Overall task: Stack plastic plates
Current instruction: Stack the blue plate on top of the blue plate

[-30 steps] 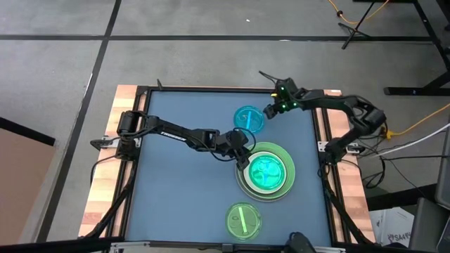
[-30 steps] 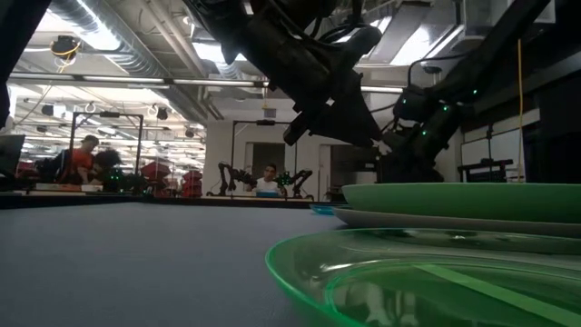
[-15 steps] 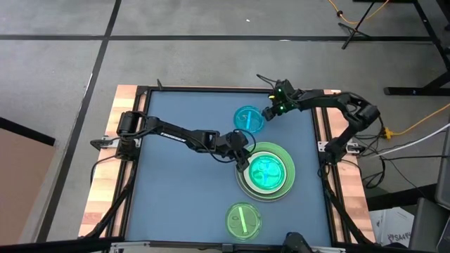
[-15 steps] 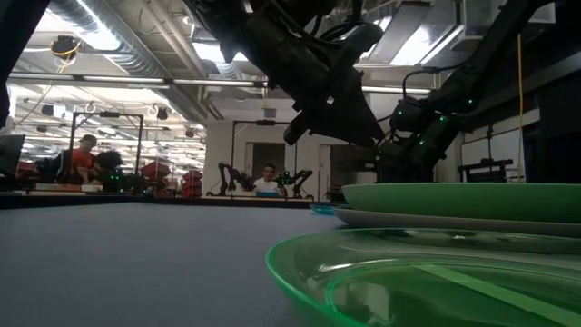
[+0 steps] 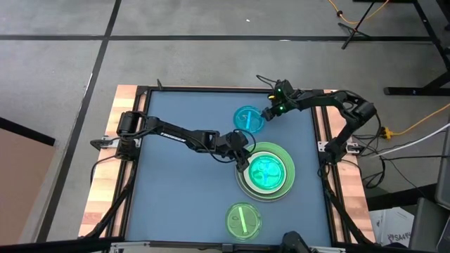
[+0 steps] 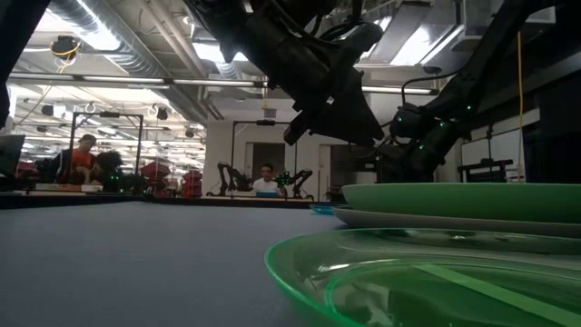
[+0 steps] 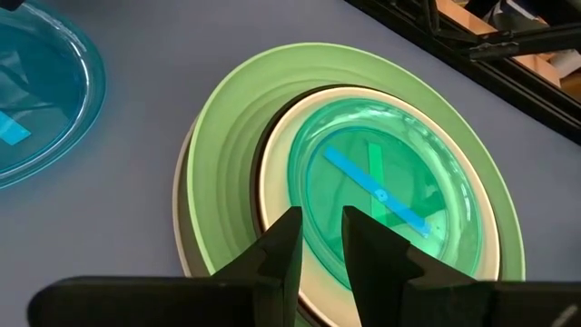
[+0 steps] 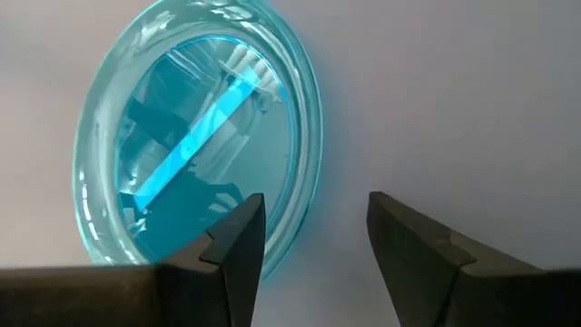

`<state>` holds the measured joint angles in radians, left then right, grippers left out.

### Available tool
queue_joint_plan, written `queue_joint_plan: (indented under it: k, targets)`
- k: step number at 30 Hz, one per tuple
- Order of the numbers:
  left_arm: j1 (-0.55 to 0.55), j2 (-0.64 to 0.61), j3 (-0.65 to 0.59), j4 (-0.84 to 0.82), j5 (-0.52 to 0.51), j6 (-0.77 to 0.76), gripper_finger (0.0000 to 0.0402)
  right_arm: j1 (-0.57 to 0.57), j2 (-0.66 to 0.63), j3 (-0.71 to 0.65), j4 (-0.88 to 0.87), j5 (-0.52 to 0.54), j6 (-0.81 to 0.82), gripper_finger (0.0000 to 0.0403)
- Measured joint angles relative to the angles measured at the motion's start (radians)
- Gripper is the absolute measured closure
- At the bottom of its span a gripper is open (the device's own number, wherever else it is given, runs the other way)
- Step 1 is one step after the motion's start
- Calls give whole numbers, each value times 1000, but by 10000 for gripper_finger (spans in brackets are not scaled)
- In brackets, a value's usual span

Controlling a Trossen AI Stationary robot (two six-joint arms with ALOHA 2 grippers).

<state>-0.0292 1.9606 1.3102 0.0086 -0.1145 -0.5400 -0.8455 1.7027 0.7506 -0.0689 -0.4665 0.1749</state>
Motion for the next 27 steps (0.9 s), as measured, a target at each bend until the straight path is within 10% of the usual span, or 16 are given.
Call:
queue_joint_plan:
  k: [27]
  targets:
    - [0,0,0,0,0,0,328,113,1,-1,15,64,-73,210]
